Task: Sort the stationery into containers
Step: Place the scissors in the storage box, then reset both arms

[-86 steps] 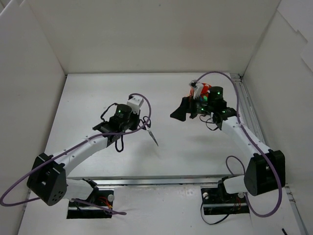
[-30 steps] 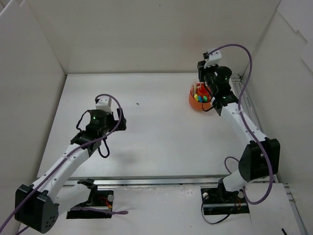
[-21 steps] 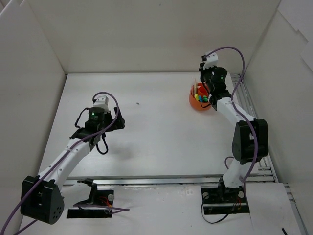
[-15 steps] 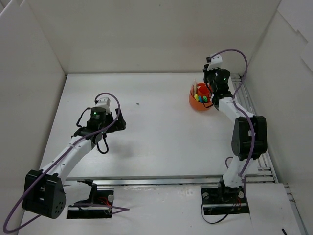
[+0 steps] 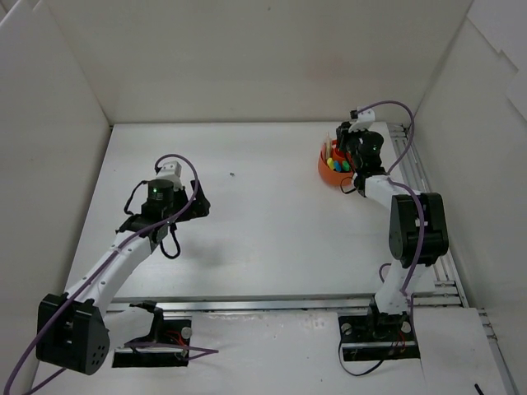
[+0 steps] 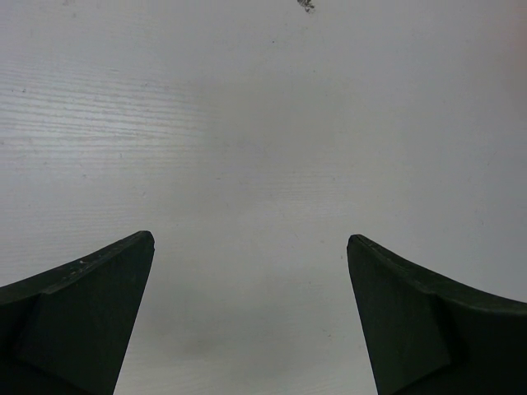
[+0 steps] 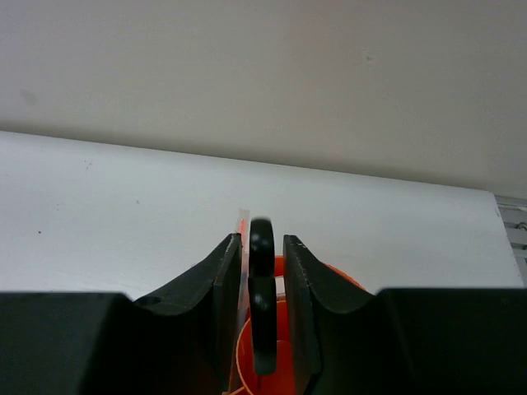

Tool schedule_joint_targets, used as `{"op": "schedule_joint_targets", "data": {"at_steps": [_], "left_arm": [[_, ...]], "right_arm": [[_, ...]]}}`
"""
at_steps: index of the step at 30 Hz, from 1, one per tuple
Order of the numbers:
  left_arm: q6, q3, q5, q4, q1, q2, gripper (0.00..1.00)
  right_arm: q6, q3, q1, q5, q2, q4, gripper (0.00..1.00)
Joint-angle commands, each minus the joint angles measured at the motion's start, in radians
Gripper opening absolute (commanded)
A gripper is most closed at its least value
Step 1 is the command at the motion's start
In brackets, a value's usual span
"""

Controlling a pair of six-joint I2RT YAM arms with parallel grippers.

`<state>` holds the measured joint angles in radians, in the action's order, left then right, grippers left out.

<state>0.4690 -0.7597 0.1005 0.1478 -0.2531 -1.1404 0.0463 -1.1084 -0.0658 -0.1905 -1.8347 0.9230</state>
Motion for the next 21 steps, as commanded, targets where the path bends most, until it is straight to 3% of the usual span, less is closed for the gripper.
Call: {"op": "schedule_joint_targets", "data": {"at_steps": [1, 3, 4, 5, 7, 8, 10, 16, 20, 21], "left_arm": [[0.007, -0.018, -0.01, -0.028, 0.008, 0.074, 0.99], [0.008, -0.006, -0.012, -0.03, 0.008, 0.094, 0.99], [0.005, 0.002, -0.007, -0.036, 0.008, 0.102, 0.99], [0.006, 0.006, 0.001, -0.036, 0.008, 0.114, 1.0], [0.008, 0.016, 0.008, -0.033, 0.008, 0.125, 1.0], [0.014, 0.017, 0.013, -0.03, 0.008, 0.136, 0.99], [0.014, 0.025, 0.021, -0.03, 0.008, 0.16, 0.99], [0.025, 0.06, 0.034, -0.016, 0.008, 0.261, 1.0], [0.042, 0.086, 0.068, -0.011, 0.008, 0.306, 0.99], [0.048, 0.097, 0.076, -0.002, 0.008, 0.326, 0.99]], "right_arm": [[-0.08, -0.002, 0.004, 0.016, 0.052, 0.172, 0.26], [-0.088, 0.01, 0.004, 0.033, 0.081, 0.181, 0.4], [-0.088, 0.013, 0.004, 0.034, 0.092, 0.181, 0.54], [-0.095, 0.018, 0.004, 0.042, 0.101, 0.181, 0.61], [-0.089, 0.027, 0.004, 0.045, 0.144, 0.181, 0.93], [-0.091, 0.039, 0.003, 0.052, 0.161, 0.18, 0.98], [-0.098, 0.07, 0.004, 0.069, 0.219, 0.18, 0.98], [-0.184, 0.226, 0.003, 0.305, 0.46, 0.123, 0.98], [-0.275, 0.306, 0.004, 0.379, 0.691, -0.09, 0.98], [-0.295, 0.299, 0.003, 0.379, 0.724, -0.237, 0.98]]}}
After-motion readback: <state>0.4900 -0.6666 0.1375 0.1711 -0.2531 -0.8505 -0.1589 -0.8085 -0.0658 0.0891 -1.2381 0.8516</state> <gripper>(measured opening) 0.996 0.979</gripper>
